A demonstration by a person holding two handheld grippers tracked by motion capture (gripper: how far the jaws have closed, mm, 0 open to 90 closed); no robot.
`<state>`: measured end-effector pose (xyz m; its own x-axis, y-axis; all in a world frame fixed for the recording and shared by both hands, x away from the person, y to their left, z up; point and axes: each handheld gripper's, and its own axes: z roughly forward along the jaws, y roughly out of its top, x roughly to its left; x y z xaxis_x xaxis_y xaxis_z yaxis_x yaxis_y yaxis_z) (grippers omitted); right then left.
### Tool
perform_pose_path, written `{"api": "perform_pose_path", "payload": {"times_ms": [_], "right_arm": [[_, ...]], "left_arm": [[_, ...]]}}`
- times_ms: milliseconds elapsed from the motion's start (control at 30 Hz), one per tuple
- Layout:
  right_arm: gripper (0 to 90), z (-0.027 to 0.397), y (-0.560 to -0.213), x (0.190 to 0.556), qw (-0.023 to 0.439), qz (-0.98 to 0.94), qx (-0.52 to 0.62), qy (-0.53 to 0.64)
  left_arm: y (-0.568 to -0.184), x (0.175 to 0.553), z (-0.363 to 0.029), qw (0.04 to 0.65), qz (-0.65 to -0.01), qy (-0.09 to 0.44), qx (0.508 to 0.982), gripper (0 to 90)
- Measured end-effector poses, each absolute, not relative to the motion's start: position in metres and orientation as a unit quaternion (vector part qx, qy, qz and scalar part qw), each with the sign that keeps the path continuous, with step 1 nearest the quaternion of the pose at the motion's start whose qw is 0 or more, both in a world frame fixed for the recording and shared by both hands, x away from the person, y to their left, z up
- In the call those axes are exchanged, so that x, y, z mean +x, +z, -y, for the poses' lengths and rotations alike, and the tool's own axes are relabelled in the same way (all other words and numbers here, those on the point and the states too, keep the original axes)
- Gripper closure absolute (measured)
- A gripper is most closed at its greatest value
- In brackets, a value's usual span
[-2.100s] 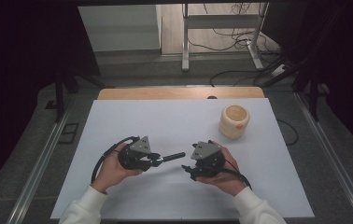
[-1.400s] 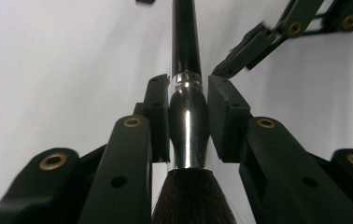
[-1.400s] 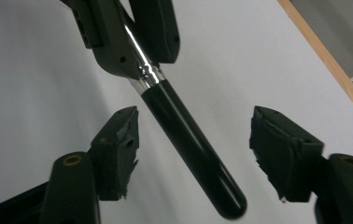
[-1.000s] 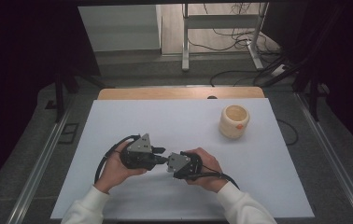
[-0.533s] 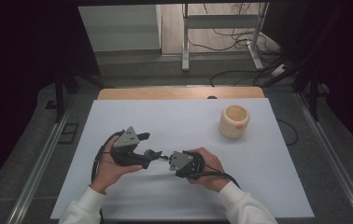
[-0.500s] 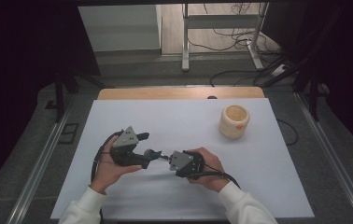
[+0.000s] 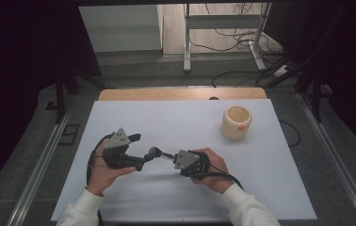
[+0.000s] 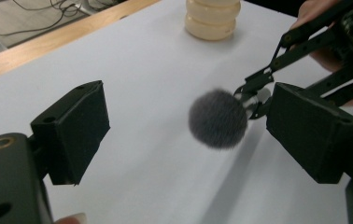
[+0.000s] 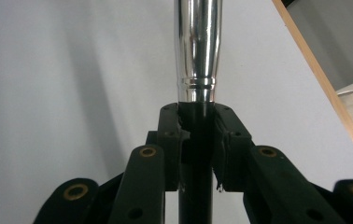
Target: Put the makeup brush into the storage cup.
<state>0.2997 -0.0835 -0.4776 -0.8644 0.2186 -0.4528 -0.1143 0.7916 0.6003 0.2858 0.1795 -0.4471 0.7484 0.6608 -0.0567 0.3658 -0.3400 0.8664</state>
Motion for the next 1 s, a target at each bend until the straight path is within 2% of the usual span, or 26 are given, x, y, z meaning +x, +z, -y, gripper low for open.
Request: {"api": "perform_pose_path", "payload": {"times_ms": [1000], "right_arm": [[74.8, 0.103, -0.462, 0.303, 0.268, -0.893, 0.063, 0.355]], "left_arm": [[-0.493, 0.261, -0.218, 0.449, -0.395, 0.167, 0.784, 14.1]]}}
